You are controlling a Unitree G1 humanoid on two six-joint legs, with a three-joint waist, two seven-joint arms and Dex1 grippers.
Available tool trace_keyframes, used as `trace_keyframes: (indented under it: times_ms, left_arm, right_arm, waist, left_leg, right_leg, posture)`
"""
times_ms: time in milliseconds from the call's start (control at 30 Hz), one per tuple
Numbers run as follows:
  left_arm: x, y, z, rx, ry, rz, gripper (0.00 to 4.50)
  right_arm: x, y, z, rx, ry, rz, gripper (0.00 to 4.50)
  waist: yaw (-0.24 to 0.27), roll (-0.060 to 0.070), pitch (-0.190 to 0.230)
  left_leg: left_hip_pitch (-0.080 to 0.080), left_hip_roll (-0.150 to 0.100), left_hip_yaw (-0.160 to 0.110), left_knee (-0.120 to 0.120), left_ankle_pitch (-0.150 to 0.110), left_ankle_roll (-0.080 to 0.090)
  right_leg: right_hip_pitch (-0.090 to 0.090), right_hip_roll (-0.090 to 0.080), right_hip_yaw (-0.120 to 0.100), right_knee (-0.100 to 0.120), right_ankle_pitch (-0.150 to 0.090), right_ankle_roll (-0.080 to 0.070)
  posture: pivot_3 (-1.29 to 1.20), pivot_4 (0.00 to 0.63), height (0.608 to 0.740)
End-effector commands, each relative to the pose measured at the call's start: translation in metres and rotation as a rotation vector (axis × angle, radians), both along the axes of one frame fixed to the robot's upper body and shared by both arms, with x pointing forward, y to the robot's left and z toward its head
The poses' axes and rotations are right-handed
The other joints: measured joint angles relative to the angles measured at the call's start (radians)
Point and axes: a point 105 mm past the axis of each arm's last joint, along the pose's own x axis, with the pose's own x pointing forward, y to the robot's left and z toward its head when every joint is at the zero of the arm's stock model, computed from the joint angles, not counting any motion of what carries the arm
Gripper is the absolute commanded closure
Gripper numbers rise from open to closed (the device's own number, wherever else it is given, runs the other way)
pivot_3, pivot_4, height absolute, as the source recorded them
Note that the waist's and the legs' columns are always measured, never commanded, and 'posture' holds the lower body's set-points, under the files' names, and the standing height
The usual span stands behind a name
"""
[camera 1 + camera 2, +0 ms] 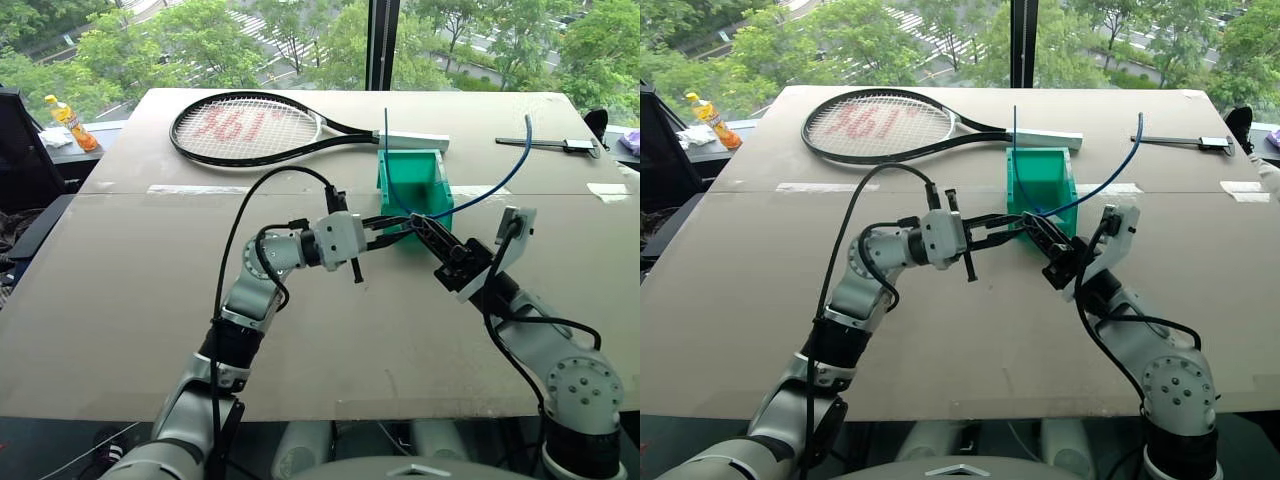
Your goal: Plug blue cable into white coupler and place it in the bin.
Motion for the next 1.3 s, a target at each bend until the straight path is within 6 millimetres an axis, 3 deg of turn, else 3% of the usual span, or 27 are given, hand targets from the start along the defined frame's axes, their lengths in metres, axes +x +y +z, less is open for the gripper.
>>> trace_keyframes:
  times_ms: [33,133,233,267,333,367,400,433,533,667,767,833,1067,1300]
  left_arm:
    - [0.007,-0.01,0.012,-0.011,-0.035,0.003,4.5]
    - [0.008,-0.009,0.011,-0.016,-0.02,0.01,4.5]
    - [-0.004,0.006,0.009,-0.043,0.047,-0.013,4.5]
    - [-0.004,0.011,0.01,-0.056,0.073,0.0,3.51]
    - [-0.003,0.024,0.006,-0.049,0.134,0.038,2.57]
    - [-0.006,0.034,0.001,-0.038,0.183,0.05,2.42]
    - [-0.008,0.041,-0.002,-0.029,0.216,0.054,1.78]
    - [-0.009,0.06,-0.009,-0.033,0.309,0.1,1.37]
    - [-0.002,0.119,-0.015,-0.094,0.471,0.296,1.37]
    - [-0.001,0.159,-0.019,-0.085,0.497,0.434,1.37]
    - [-0.013,0.209,-0.028,-0.061,0.594,0.55,1.37]
    - [-0.024,0.226,-0.034,-0.043,0.638,0.579,1.37]
    - [-0.05,0.239,-0.059,0.022,0.72,0.601,1.37]
    - [-0.04,0.238,-0.072,0.04,0.69,0.622,1.37]
  right_arm:
    - [-0.004,0.003,0.008,0.005,-0.039,0.027,4.47]
    - [-0.004,0.003,0.008,0.005,-0.042,0.033,4.47]
    - [-0.005,0.004,0.008,0.003,-0.045,0.04,4.47]
    - [-0.005,0.004,0.008,0.002,-0.046,0.043,4.5]
    - [-0.004,0.005,0.008,-0.001,-0.047,0.05,4.5]
    - [-0.004,0.005,0.008,-0.004,-0.047,0.056,4.5]
    - [-0.004,0.005,0.008,-0.006,-0.048,0.059,4.5]
    - [-0.004,0.004,0.007,-0.016,-0.049,0.067,4.5]
    - [-0.002,0.004,0.004,-0.058,-0.06,0.099,4.5]
    - [-0.001,0.005,0.002,-0.08,-0.068,0.123,4.5]
    - [0.002,0.011,-0.001,-0.105,-0.079,0.164,4.5]
    - [0.003,0.014,-0.002,-0.108,-0.084,0.187,4.5]
    - [0.005,0.02,-0.006,-0.115,-0.089,0.224,4.5]
    - [0.004,0.018,-0.007,-0.123,-0.09,0.22,4.5]
  waist:
    - [0.001,0.0,0.0]
    - [-0.005,0.0,0.0]
    - [-0.025,0.0,0.0]
    - [-0.026,0.0,0.0]
    - [-0.025,0.0,0.0]
    - [-0.028,0.0,0.0]
    - [-0.031,0.0,0.0]
    - [-0.035,0.001,0.0]
    - [-0.036,0.001,0.001]
    - [-0.017,0.001,0.001]
    - [-0.028,0.0,0.001]
    - [-0.029,0.0,0.001]
    - [-0.02,0.0,0.002]
    - [-0.021,0.0,0.002]
  left_leg:
    - [0.0,0.0,0.0,0.0,0.0,0.0]
    - [0.0,0.0,0.001,0.0,0.0,0.0]
    - [0.001,0.0,0.001,-0.001,0.0,0.0]
    - [0.001,0.001,0.001,-0.002,0.0,0.0]
    - [0.0,0.002,-0.001,-0.001,0.0,0.0]
    - [0.0,0.002,-0.001,-0.001,0.0,0.0]
    - [0.0,0.002,0.0,-0.001,0.0,0.0]
    - [0.001,0.002,0.001,-0.002,0.0,0.0]
    - [0.002,0.002,0.001,-0.002,0.0,0.0]
    - [0.001,0.002,0.0,-0.001,0.0,0.0]
    - [0.001,0.001,0.002,-0.001,0.0,0.0]
    - [0.001,0.001,0.003,-0.002,0.0,0.0]
    - [-0.002,0.001,0.001,-0.003,0.0,0.0]
    - [-0.002,0.001,0.001,-0.003,0.0,0.0]
  right_leg:
    - [0.0,0.0,0.0,0.0,0.0,0.0]
    - [0.0,0.0,0.001,0.0,0.0,0.0]
    - [0.0,0.001,0.001,0.0,0.0,0.0]
    - [-0.001,0.001,0.001,0.0,0.0,0.0]
    - [-0.001,0.001,0.0,0.0,0.0,0.0]
    - [-0.001,0.001,0.0,0.0,0.0,0.0]
    - [-0.001,0.001,0.001,0.0,0.0,0.0]
    - [-0.001,0.001,0.002,0.0,0.0,0.0]
    - [-0.002,0.001,0.002,0.001,0.0,0.0]
    - [-0.002,0.001,0.0,0.0,-0.003,0.001]
    - [-0.002,0.0,0.002,0.0,-0.004,-0.001]
    - [-0.002,-0.001,0.003,0.0,-0.002,-0.004]
    - [-0.005,-0.003,0.001,-0.001,-0.002,-0.004]
    - [-0.005,-0.007,0.0,-0.001,-0.002,-0.004]
  posture:
    - [0.0,0.15,0.74]
    - [0.0,0.15,0.74]
    - [0.0,0.15,0.74]
    - [0.0,0.15,0.74]
    - [0.0,0.15,0.74]
    - [0.0,0.15,0.74]
    - [0.0,0.15,0.74]
    - [0.0,0.15,0.74]
    - [0.0,0.15,0.74]
    - [0.0,0.15,0.74]
    - [0.0,0.15,0.74]
    - [0.0,0.15,0.74]
    - [0.0,0.15,0.74]
    - [0.0,0.15,0.74]
